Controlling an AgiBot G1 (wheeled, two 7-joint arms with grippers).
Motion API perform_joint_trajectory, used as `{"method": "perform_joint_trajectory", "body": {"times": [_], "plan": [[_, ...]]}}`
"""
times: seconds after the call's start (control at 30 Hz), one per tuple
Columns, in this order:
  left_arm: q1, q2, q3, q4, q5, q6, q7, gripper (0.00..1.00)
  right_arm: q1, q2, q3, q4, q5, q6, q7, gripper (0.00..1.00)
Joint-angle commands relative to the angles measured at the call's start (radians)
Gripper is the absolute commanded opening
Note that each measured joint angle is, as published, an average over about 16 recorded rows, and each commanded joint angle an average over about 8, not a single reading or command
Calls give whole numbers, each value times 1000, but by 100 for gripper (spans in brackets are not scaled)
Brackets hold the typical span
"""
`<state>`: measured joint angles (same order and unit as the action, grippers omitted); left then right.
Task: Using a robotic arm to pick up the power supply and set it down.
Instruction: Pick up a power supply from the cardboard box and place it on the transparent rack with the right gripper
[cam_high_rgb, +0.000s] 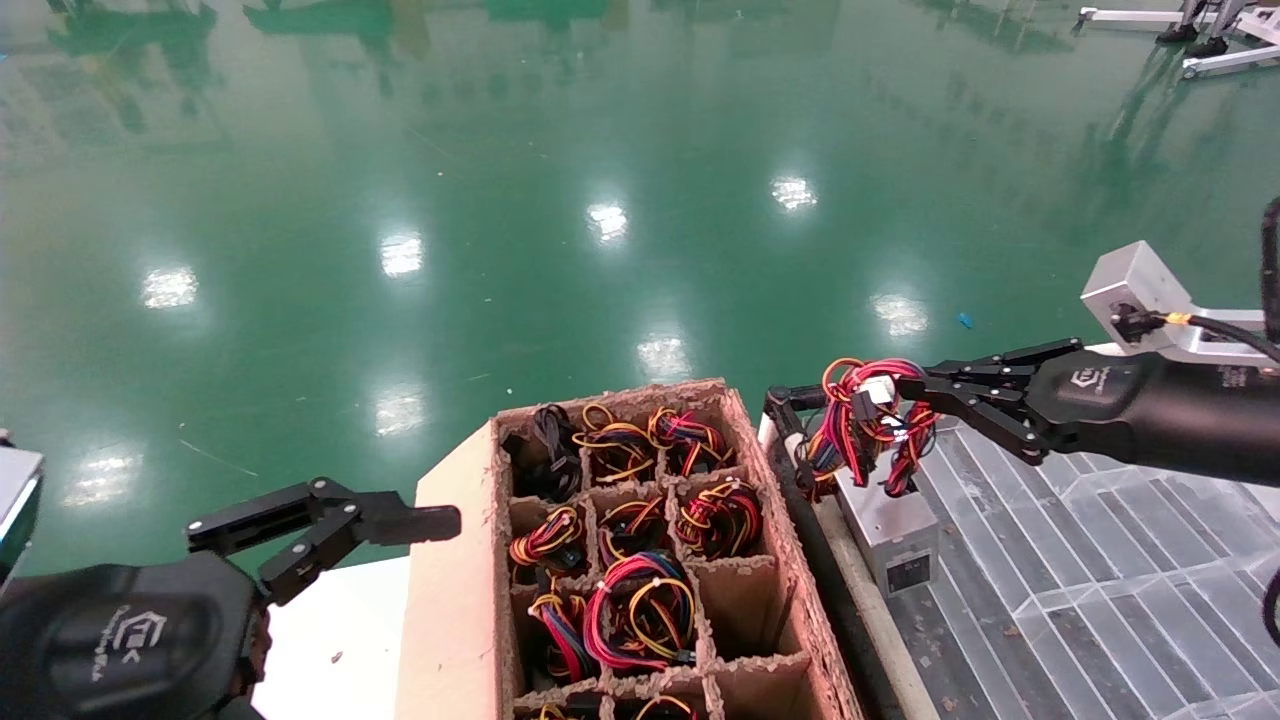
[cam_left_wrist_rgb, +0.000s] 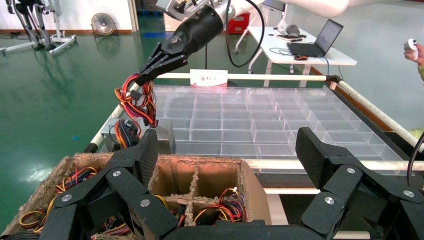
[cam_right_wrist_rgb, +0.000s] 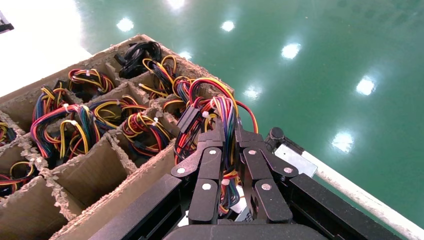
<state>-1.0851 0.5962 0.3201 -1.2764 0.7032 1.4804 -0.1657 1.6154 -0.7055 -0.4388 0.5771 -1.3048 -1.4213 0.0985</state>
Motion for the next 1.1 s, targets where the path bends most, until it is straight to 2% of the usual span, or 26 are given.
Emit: {"method": "perform_joint_trajectory", "body": {"times": [0.03, 0.63, 1.1], "plan": [[0, 0, 0, 0, 0, 0, 0, 100, 7, -11, -3, -24, -4, -2, -14, 0], [0, 0, 1, 0, 0, 0, 0, 100, 41, -42, -9, -300, -20, -17, -185, 0], [0, 0, 1, 0, -1, 0, 1, 100, 94, -43, -22, -433, -41, -46, -265, 0]]}}
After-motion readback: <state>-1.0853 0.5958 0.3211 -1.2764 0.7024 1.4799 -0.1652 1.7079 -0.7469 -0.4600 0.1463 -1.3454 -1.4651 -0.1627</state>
